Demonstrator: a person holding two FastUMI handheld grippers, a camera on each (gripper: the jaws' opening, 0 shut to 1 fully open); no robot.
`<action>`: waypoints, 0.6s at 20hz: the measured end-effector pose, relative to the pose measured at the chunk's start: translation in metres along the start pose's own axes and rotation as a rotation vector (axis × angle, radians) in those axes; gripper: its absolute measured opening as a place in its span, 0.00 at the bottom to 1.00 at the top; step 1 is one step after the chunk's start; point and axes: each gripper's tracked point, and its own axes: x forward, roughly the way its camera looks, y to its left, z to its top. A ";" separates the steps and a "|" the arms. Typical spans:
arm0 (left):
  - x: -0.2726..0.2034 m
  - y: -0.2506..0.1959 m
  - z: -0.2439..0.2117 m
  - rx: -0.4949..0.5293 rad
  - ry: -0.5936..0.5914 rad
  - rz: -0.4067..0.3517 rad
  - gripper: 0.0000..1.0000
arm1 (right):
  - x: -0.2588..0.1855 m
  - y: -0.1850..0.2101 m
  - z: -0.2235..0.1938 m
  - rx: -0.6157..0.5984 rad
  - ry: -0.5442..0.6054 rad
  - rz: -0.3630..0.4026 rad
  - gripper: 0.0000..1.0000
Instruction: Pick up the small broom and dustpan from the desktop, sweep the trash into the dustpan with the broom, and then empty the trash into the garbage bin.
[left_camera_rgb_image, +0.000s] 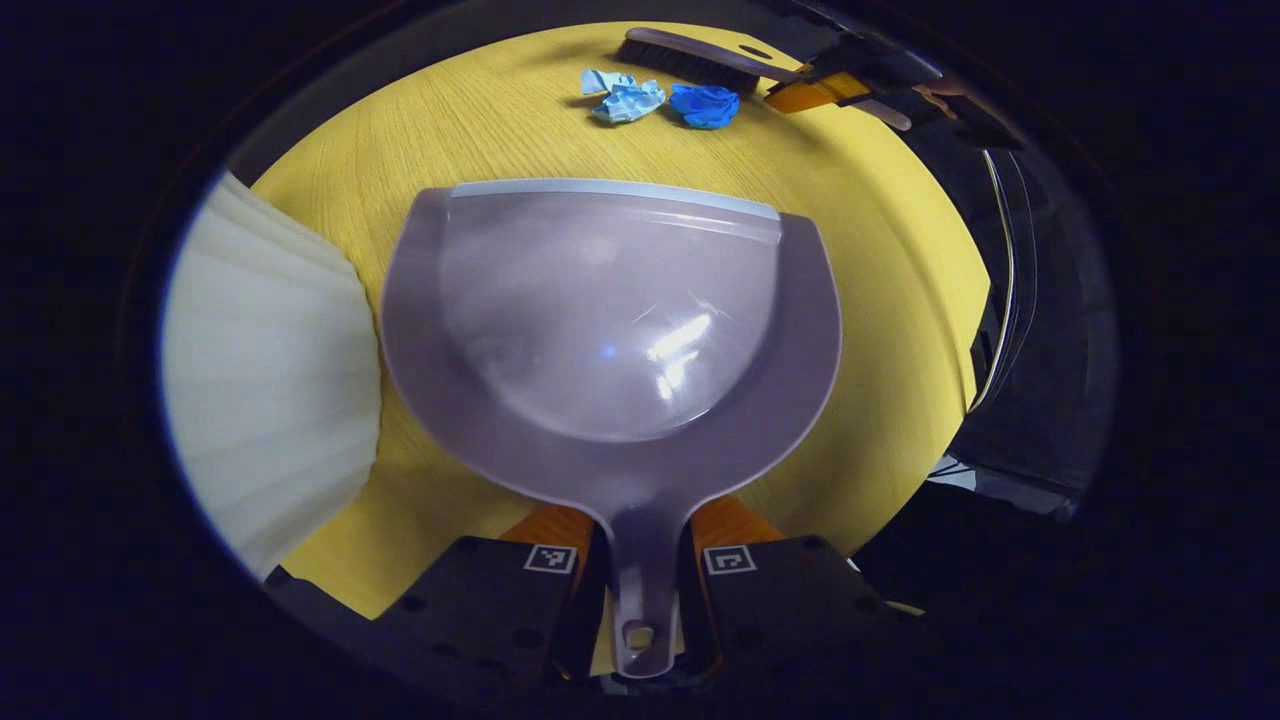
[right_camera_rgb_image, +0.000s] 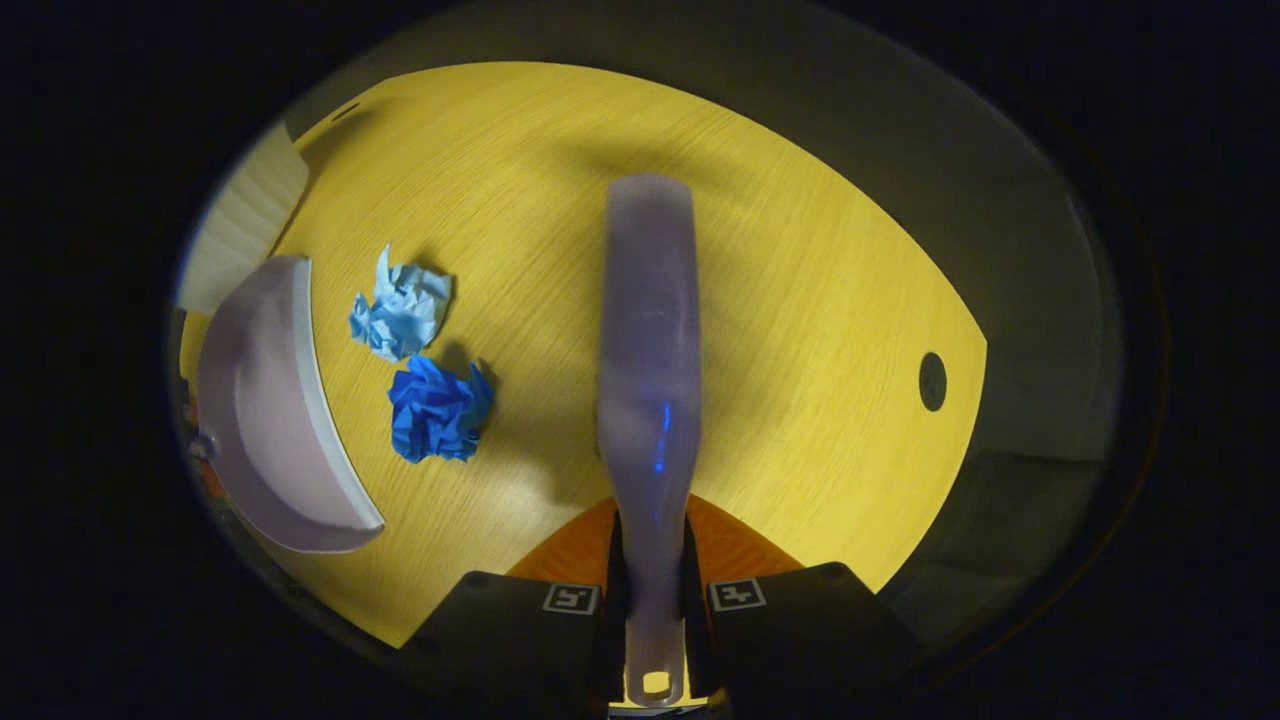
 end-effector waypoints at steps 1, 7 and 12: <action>0.000 0.000 -0.001 0.011 0.015 -0.007 0.30 | 0.001 0.007 0.000 -0.047 -0.001 0.000 0.26; -0.004 0.007 0.007 0.087 0.004 0.002 0.30 | -0.018 0.066 -0.014 -0.352 0.007 0.111 0.26; -0.003 0.005 0.007 0.059 -0.043 -0.024 0.29 | -0.040 0.095 -0.055 -0.335 0.031 0.308 0.27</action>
